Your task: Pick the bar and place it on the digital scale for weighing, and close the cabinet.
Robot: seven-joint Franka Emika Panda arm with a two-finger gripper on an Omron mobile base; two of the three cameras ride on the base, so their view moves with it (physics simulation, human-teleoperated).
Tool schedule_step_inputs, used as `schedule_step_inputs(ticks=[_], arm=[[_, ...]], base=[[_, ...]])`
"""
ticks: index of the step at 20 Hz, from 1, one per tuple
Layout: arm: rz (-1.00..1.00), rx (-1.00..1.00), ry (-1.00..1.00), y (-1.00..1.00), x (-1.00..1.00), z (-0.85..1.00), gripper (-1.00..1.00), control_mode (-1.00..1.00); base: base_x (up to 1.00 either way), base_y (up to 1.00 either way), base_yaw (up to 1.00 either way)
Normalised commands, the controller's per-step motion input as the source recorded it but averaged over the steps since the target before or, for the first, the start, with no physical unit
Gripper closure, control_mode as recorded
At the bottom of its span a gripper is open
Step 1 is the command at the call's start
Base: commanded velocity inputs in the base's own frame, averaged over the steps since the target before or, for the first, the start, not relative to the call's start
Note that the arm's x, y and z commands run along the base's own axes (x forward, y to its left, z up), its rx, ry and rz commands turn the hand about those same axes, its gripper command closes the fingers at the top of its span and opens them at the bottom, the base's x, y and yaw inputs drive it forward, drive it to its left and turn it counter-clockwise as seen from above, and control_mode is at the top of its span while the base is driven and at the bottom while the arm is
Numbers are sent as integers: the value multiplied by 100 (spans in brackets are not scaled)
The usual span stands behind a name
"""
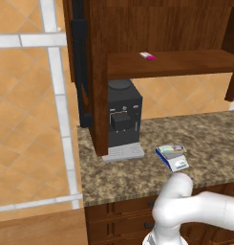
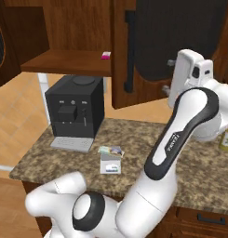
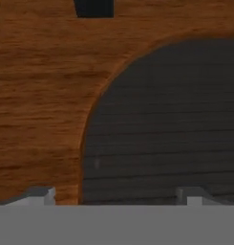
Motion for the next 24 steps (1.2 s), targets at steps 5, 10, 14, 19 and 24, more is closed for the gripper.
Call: schedule_step_inputs(ticks=[5, 10, 14, 19, 24], arm=[[-38, -19, 5, 70, 100, 0, -100, -100], [-18, -6, 1, 19, 100, 0, -100, -100], [-4, 0, 0, 0, 99, 0, -100, -100], [0, 0, 0, 0, 91, -1, -100, -100], [0, 0, 1, -2, 79, 0, -100, -100]], base=[[0, 0, 0], [0, 0, 0], [0, 0, 0], [0, 0, 0], [0, 0, 0]])
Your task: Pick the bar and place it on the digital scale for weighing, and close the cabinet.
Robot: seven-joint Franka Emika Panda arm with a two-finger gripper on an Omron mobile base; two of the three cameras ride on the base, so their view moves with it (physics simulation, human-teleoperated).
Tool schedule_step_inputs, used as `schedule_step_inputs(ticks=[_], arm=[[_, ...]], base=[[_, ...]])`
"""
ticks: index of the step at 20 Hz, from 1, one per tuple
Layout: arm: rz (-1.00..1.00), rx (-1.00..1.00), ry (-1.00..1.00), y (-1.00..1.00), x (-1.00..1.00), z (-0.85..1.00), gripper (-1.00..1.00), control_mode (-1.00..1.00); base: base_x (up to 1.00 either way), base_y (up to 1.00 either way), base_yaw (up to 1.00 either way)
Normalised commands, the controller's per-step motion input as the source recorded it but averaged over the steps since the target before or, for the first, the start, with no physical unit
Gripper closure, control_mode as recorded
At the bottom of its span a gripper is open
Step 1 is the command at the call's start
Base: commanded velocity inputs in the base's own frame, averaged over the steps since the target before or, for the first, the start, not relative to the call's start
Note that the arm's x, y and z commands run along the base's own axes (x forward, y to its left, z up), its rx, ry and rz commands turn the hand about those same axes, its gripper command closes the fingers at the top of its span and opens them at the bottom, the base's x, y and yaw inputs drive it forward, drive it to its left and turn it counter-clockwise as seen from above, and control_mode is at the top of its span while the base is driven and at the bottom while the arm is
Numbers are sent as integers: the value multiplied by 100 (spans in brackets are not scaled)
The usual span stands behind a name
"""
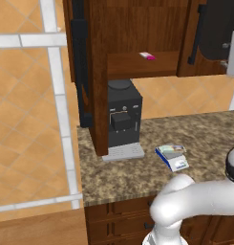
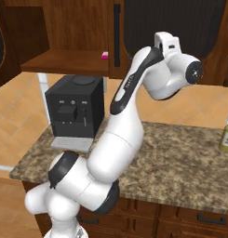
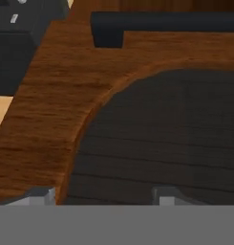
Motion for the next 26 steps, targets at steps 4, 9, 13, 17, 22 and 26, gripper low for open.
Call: schedule_step_inputs(ticks=[4, 9, 13, 17, 22, 26], arm=[[-2, 0, -8, 6, -5, -3, -100, -100], [-8, 9, -52, 5, -100, -50, -100, -100], [-7, 17, -60, 19, -100, -81, -100, -100], [-16, 34, -40, 17, -100, -33, -100, -100], [-17, 31, -36, 49, -100, -5, -100, -100], [-10, 7, -18, 46, -98, 2, -100, -100]], base=[[0, 0, 0], [0, 0, 0], [0, 0, 0], [0, 0, 0], [0, 0, 0], [0, 0, 0]])
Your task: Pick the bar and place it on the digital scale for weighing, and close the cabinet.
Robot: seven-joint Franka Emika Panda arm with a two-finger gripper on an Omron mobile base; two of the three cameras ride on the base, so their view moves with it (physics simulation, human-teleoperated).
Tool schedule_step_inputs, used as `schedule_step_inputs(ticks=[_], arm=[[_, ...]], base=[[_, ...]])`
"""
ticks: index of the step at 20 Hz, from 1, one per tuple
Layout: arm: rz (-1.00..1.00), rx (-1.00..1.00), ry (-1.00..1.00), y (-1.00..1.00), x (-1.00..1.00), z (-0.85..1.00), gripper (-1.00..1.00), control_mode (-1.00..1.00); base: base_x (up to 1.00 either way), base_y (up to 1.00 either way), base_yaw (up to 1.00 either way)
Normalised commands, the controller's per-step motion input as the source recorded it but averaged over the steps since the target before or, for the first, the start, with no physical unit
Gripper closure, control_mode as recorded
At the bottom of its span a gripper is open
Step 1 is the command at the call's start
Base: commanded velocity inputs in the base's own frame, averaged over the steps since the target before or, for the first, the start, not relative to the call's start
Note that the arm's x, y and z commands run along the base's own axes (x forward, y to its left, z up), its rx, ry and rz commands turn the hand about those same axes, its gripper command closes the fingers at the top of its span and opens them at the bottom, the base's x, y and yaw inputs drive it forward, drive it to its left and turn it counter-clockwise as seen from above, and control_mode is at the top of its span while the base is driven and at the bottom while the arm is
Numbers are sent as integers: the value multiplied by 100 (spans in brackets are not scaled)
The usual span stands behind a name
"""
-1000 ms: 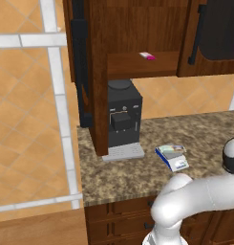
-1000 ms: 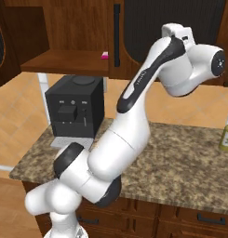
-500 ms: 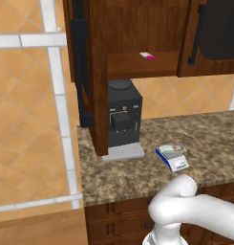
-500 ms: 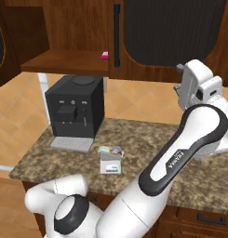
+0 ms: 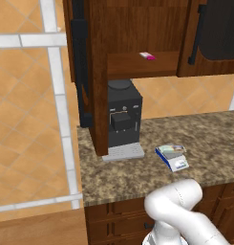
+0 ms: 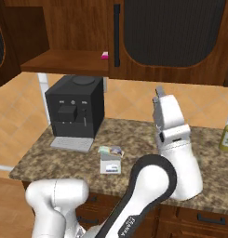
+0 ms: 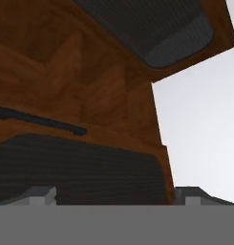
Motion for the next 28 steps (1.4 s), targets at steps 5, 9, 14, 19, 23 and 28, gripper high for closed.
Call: schedule_step_inputs(ticks=[5, 9, 14, 19, 23, 28], arm=[[-1, 2, -8, 65, -100, 0, -100, -100], [0, 5, -7, 65, -97, 0, -100, -100], [0, -9, 3, 98, -86, 1, -100, -100], [0, -7, 5, 100, -95, -11, -100, -100], [-5, -11, 0, 100, -88, -24, -100, -100], [-3, -7, -2, 100, -80, -21, -100, -100]], base=[[0, 0, 0], [0, 0, 0], [0, 0, 0], [0, 0, 0], [0, 0, 0], [0, 0, 0]])
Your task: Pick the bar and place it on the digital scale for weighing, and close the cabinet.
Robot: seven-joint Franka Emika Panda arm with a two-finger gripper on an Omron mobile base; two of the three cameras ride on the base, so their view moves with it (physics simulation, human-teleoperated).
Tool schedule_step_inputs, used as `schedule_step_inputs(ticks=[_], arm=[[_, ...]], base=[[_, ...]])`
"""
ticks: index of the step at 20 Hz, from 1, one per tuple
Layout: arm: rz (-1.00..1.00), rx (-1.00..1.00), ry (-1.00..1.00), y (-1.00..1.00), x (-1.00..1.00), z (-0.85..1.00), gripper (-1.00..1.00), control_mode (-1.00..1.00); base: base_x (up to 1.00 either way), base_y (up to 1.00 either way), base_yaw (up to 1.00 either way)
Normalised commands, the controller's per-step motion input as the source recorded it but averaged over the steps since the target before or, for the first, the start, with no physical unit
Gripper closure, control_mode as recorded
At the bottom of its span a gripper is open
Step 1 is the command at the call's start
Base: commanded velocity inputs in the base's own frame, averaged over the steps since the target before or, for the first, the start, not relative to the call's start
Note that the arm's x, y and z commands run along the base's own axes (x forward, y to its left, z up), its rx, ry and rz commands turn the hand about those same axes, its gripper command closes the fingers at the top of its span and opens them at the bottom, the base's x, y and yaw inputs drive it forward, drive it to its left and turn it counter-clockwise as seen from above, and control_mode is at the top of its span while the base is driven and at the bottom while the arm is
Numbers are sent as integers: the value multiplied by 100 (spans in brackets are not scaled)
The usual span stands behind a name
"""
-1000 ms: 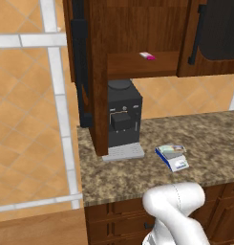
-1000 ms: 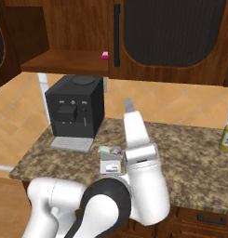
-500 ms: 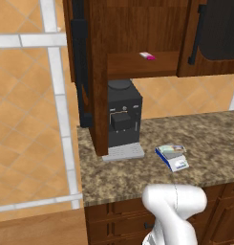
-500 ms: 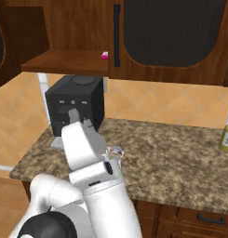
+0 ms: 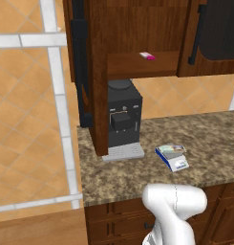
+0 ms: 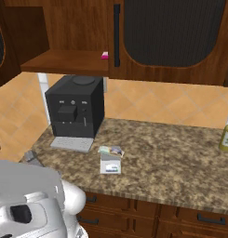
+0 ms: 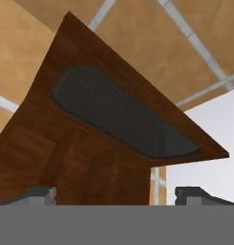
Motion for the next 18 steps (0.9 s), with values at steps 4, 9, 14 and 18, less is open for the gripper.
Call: schedule_step_inputs(ticks=[4, 9, 14, 18], arm=[[-8, 0, -14, 100, -36, -51, -100, -100], [-9, 0, -14, 100, -14, -71, -100, -100], [-1, -1, -14, 100, -1, -72, -100, -100], [-8, -4, -23, 100, 1, -49, -100, -100]], base=[[0, 0, 0], [0, 0, 0], [0, 0, 0], [0, 0, 0]])
